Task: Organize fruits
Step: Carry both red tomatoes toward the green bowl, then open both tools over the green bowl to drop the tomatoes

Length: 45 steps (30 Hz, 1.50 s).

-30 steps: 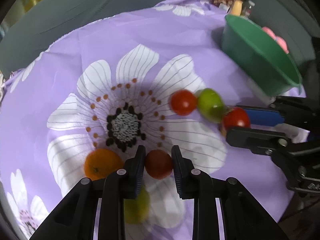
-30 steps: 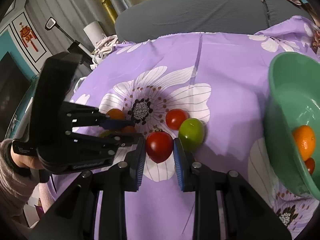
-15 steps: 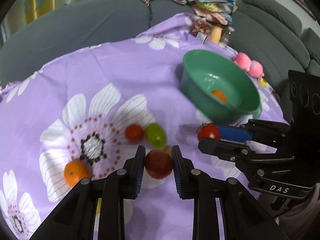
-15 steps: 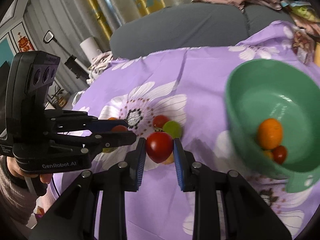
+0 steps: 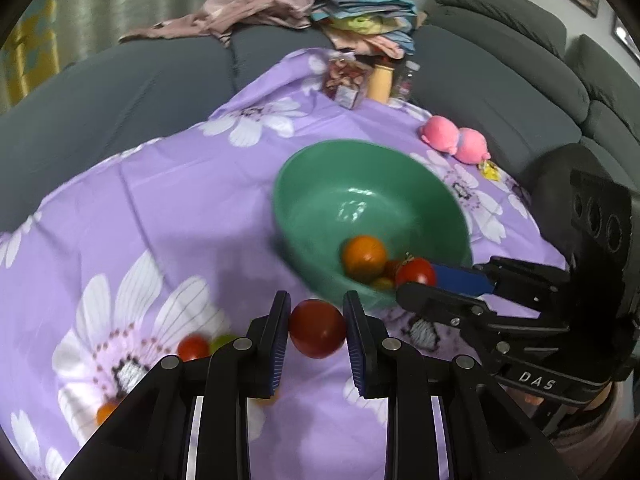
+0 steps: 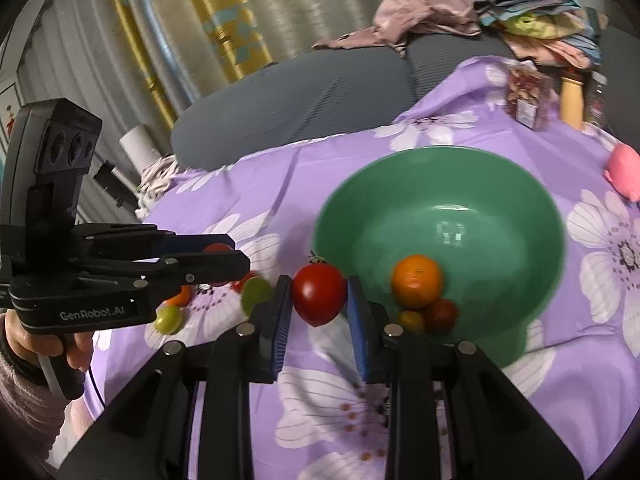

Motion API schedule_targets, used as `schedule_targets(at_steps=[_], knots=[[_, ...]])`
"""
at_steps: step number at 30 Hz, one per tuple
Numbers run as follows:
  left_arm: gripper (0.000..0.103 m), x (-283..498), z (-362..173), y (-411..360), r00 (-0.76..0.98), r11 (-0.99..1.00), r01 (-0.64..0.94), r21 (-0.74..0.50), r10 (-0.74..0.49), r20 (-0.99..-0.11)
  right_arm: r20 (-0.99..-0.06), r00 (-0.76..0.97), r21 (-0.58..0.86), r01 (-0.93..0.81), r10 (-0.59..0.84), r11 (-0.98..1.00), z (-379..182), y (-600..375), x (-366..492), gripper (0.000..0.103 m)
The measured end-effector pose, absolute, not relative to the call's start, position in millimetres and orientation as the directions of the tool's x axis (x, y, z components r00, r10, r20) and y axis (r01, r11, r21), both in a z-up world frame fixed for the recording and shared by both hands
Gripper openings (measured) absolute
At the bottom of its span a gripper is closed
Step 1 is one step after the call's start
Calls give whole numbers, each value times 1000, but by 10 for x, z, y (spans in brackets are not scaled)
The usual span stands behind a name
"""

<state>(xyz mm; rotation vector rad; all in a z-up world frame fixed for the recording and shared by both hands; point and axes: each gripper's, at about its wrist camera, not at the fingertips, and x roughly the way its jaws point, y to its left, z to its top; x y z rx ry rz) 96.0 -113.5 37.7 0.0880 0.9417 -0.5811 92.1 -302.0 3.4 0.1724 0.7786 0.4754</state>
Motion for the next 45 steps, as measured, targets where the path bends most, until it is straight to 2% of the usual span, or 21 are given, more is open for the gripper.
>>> schedule_targets(at_steps=[16, 29, 33, 37, 41, 45], knots=[[27, 1157, 200, -1746, 399, 801, 577, -157, -445, -802, -640, 658, 317, -244, 397, 916, -94, -3343, 1003, 28], [27, 1180, 105, -1824, 396, 813, 566, -139, -416, -819, -649, 669, 307, -204, 361, 930, -124, -3436, 1009, 30], [28, 1140, 145, -1781, 406, 817, 559, -142, -419, -812, -650, 674, 303, -193, 350, 933, -117, -3446, 983, 34], [53, 1076, 237, -1661, 430, 829, 538, -152, -425, -796, -640, 686, 303, -189, 346, 934, -66, -3443, 924, 43], [69, 944, 367, -1409, 478, 854, 496, -156, -418, -772, -615, 713, 304, -179, 336, 936, 37, -3493, 829, 49], [71, 802, 418, -1021, 518, 891, 422, -168, -389, -761, -599, 737, 327, -132, 314, 936, 124, -3654, 727, 56]])
